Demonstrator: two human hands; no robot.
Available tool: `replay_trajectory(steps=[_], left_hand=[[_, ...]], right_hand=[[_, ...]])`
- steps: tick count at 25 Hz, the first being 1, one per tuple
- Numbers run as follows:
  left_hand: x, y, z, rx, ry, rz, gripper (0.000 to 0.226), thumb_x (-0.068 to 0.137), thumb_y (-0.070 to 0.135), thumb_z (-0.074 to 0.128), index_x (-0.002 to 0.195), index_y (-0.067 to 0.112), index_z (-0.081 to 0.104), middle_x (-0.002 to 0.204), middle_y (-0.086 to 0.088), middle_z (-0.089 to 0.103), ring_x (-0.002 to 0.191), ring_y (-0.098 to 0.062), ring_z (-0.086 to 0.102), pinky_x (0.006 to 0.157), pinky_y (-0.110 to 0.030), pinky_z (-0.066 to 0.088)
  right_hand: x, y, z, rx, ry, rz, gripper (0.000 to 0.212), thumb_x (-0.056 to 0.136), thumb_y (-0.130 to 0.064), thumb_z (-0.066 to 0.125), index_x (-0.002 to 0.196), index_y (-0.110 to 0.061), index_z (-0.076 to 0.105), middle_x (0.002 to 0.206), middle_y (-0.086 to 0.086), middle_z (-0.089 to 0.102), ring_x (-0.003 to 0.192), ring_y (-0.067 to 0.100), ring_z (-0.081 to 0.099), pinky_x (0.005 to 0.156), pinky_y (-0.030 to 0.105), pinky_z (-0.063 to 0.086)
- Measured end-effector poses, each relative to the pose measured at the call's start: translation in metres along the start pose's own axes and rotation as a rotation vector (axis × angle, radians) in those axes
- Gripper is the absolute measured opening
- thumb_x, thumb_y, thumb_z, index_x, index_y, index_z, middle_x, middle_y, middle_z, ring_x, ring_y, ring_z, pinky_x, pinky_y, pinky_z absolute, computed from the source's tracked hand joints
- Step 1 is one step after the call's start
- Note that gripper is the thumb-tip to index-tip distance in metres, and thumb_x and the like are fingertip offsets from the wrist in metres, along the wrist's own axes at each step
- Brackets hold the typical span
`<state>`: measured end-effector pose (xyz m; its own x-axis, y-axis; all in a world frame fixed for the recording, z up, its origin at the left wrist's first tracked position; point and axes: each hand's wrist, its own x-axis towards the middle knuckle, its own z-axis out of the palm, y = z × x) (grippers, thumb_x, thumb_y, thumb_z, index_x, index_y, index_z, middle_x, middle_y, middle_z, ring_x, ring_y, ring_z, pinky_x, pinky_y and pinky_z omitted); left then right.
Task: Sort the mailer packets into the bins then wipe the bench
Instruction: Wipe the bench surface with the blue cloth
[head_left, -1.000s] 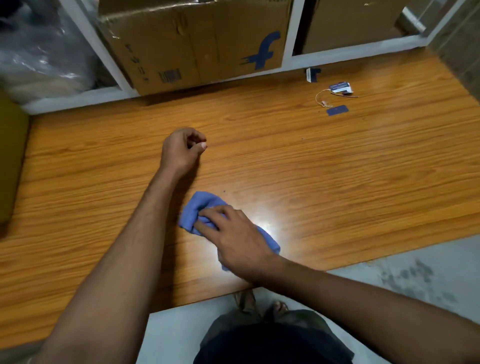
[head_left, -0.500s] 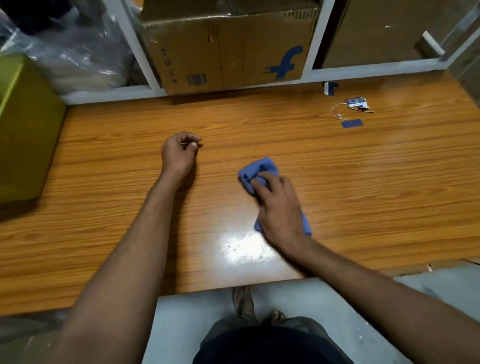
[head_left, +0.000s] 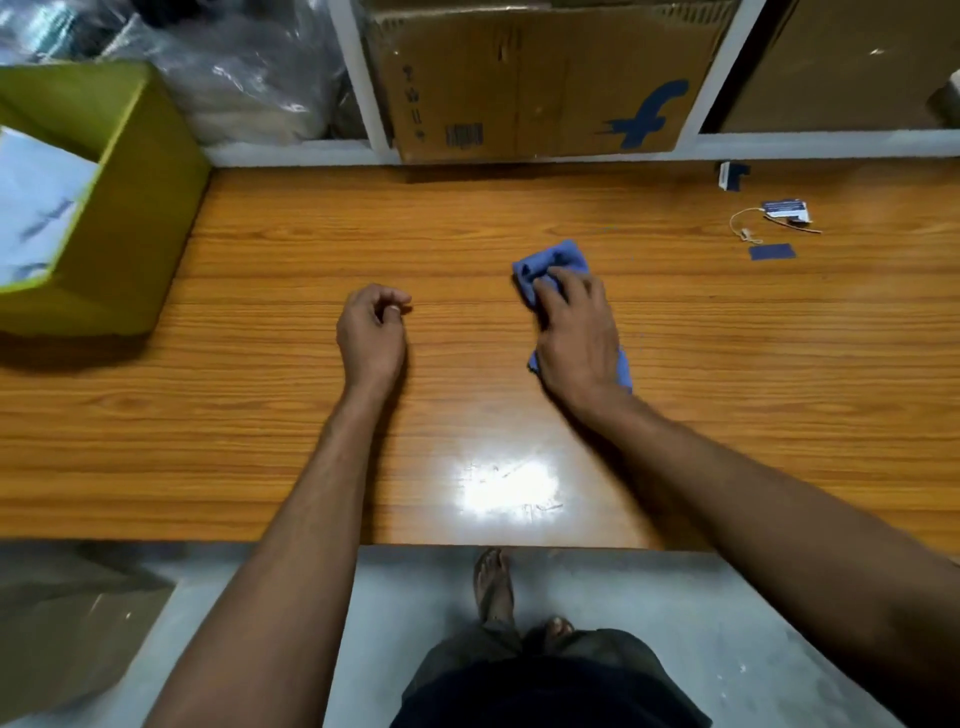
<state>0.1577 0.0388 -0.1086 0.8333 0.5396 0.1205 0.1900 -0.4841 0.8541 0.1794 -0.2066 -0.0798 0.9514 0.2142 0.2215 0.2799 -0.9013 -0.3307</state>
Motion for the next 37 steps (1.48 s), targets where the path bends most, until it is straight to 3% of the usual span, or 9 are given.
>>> replay_trajectory(steps=[3,7,9,13,15,19,27,33,37], left_hand=[[-0.003,0.004,-0.004,-0.182,0.132,-0.053,0.031,0.082,-0.002,0.047,0.093,0.015,0.069,0.088,-0.002,0.070,0.082,-0.015,0.065,0.087,-0.039,0.054],[-0.014,0.005,-0.005,-0.154,0.239,-0.007,0.028,0.085,-0.001,0.047,0.104,0.006,0.066,0.097,-0.008,0.067,0.087,-0.018,0.063,0.088,-0.032,0.052],[-0.017,0.007,0.000,-0.003,0.194,0.078,0.032,0.084,-0.003,0.049,0.108,0.007,0.068,0.107,-0.011,0.065,0.095,-0.015,0.061,0.092,-0.024,0.048],[-0.024,0.013,0.008,0.334,0.040,0.196,0.035,0.091,0.009,0.054,0.124,0.009,0.066,0.128,-0.011,0.062,0.122,-0.031,0.054,0.105,-0.041,0.041],[-0.023,0.017,0.012,0.417,0.016,0.160,0.046,0.095,0.013,0.051,0.141,0.009,0.056,0.143,-0.011,0.056,0.133,-0.033,0.047,0.111,-0.044,0.036],[-0.021,0.020,0.011,0.345,0.161,0.043,0.060,0.098,0.009,0.048,0.156,0.007,0.036,0.157,-0.016,0.043,0.144,-0.034,0.038,0.118,-0.042,0.027],[-0.019,0.023,0.030,0.632,-0.026,0.121,0.050,0.102,0.016,0.041,0.151,0.006,0.045,0.158,-0.015,0.041,0.149,-0.034,0.032,0.123,-0.045,0.023],[-0.020,0.030,0.044,0.609,0.076,0.072,0.052,0.095,0.021,0.044,0.142,0.003,0.055,0.151,-0.018,0.050,0.144,-0.040,0.039,0.119,-0.050,0.030],[-0.016,0.037,0.055,0.672,0.002,0.085,0.052,0.101,0.026,0.044,0.150,0.009,0.048,0.158,-0.015,0.043,0.149,-0.040,0.030,0.121,-0.051,0.025]], right_hand=[[-0.034,-0.068,0.030,0.045,-0.162,-0.352,0.056,0.079,-0.023,0.052,0.132,-0.010,0.063,0.141,0.011,0.056,0.125,0.032,0.049,0.102,0.041,0.043],[0.021,-0.086,0.045,0.001,-0.208,-0.366,0.061,0.075,-0.019,0.066,0.135,-0.012,0.059,0.143,0.008,0.054,0.132,0.030,0.047,0.103,0.039,0.040],[0.056,-0.052,0.038,-0.019,-0.173,-0.258,0.067,0.067,-0.023,0.076,0.132,-0.012,0.060,0.138,0.009,0.056,0.129,0.032,0.049,0.104,0.038,0.040],[0.071,0.012,0.007,-0.098,-0.025,0.134,0.060,0.082,-0.016,0.060,0.141,-0.009,0.056,0.147,0.012,0.052,0.132,0.033,0.047,0.110,0.040,0.039],[0.045,-0.006,0.009,0.039,0.050,0.007,0.055,0.080,-0.012,0.051,0.134,-0.009,0.062,0.138,0.012,0.059,0.122,0.035,0.053,0.101,0.043,0.046],[0.009,-0.074,0.043,0.027,-0.205,-0.430,0.071,0.070,-0.019,0.069,0.140,-0.012,0.059,0.147,0.012,0.054,0.135,0.033,0.047,0.107,0.043,0.042],[0.089,0.040,0.012,-0.107,0.064,0.232,0.056,0.085,-0.013,0.054,0.141,-0.009,0.057,0.148,0.015,0.051,0.135,0.033,0.044,0.113,0.040,0.036],[0.082,-0.045,0.044,-0.001,-0.148,-0.336,0.057,0.082,-0.019,0.056,0.139,-0.016,0.060,0.149,0.011,0.051,0.138,0.031,0.044,0.111,0.044,0.037],[0.140,0.007,0.032,-0.120,-0.064,-0.024,0.056,0.084,-0.023,0.058,0.140,-0.014,0.057,0.147,0.011,0.052,0.139,0.028,0.042,0.114,0.040,0.034]])
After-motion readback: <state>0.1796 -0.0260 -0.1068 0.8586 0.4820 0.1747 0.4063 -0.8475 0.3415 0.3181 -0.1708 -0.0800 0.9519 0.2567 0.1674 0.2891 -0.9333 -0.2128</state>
